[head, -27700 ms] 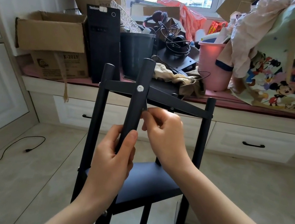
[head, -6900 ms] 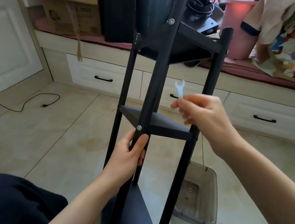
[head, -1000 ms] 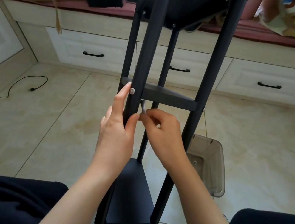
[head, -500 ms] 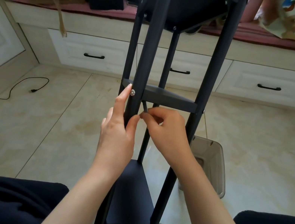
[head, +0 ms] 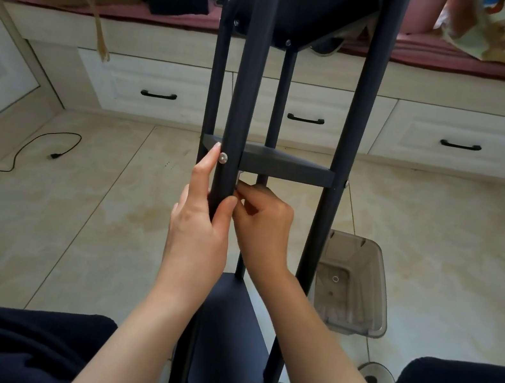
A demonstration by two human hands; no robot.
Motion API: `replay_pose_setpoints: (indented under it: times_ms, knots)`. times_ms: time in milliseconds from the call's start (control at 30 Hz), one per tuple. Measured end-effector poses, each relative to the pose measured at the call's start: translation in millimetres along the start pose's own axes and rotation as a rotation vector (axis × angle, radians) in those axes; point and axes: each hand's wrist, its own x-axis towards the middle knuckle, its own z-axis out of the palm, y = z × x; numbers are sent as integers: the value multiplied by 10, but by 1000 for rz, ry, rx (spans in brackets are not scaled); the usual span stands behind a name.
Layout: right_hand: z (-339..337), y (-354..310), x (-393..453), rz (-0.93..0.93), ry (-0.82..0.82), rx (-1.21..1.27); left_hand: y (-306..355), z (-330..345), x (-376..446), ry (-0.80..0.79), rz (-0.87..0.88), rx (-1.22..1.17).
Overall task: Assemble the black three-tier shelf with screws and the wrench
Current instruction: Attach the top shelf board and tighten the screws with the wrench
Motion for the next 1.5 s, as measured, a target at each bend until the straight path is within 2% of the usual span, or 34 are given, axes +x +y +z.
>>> replay_pose_setpoints:
  times_ms: [200, 533, 600, 767, 933, 1033, 1300, 1433, 1500]
  knots:
    - [199, 62, -6, 2, 129, -11, -26, -15, 17, 0, 3, -16]
    - [228, 90, 44, -21, 119, -5, -29, 7, 14, -9, 13, -19]
    - [173, 88, 27, -19, 68, -9, -28, 3, 23, -8, 12, -10]
    - [-135, 102, -155, 48, -182, 30, -5, 12, 7, -12, 8, 4]
    - [-585, 31, -276, 314, -429, -32, 21, 15, -1, -4, -6, 36]
    - [-913, -88, -250, 320, -534, -130, 28, 12, -7, 14, -7, 57]
    - [-1688, -407, 418, 364, -596, -206, 35, 7, -76, 26, 1, 55]
    - [-1792, -380, 715, 379, -515, -237, -5, -10, -88, 24, 16, 57]
    - [-1779, -329, 849, 444, -507, -172, -39, -7, -92, 28, 30, 49]
